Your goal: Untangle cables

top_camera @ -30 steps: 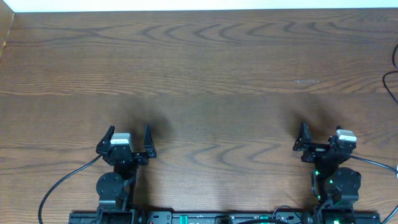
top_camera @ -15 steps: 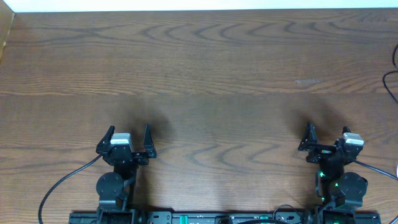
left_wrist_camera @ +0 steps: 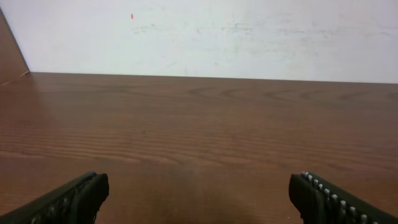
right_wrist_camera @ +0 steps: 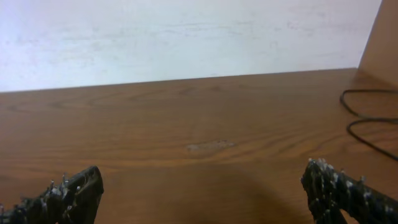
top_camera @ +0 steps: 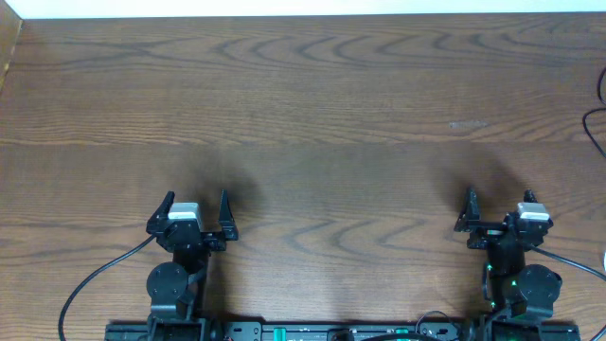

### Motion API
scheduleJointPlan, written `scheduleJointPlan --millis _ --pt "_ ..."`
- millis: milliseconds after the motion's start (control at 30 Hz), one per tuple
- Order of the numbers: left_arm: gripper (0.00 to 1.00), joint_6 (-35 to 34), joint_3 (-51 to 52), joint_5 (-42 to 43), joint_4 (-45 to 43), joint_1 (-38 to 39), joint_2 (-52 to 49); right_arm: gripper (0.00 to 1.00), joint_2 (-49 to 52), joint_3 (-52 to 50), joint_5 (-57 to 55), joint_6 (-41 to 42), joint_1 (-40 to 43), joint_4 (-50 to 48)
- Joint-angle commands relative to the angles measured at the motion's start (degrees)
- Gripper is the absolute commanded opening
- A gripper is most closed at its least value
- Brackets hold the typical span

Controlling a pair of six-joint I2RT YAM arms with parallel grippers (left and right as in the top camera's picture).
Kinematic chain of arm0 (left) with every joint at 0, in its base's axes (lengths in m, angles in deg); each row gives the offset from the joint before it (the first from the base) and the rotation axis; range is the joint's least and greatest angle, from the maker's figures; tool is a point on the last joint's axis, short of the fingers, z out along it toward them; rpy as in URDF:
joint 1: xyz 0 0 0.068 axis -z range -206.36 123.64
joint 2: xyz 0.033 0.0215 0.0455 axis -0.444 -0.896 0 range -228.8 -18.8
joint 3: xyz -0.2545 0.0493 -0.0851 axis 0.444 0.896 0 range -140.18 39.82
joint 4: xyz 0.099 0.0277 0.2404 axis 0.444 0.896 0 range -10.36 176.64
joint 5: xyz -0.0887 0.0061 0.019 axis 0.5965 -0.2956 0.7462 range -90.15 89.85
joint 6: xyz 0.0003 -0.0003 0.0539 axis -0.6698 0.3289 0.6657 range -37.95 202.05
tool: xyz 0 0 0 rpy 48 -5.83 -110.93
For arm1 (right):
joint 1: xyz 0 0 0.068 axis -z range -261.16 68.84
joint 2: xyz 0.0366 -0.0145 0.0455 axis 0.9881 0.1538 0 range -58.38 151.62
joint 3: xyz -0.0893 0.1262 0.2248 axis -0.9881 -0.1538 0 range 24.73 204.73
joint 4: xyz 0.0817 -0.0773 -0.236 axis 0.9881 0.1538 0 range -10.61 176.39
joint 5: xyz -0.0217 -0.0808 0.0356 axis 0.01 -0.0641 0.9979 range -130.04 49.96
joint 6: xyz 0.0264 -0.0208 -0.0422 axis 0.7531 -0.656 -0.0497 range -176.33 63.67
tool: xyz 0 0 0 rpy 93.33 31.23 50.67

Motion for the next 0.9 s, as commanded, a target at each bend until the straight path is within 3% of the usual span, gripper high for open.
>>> scheduleJointPlan --millis 0,233,867 --pt "0.98 0.8 1.7 0.3 1.0 -0.3 0.3 0.99 -0.6 -0.2 0.1 -4.2 0.3 0.2" --pt "0.98 0.8 1.7 0.3 1.0 -0.3 0.3 0.99 -0.6 -0.2 0.3 1.1 0.2 0.2" --pt "0.97 0.8 1.7 0.3 1.0 -0.3 0.3 0.99 -0.6 -0.2 -1.0 -0.4 -3.9 0.3"
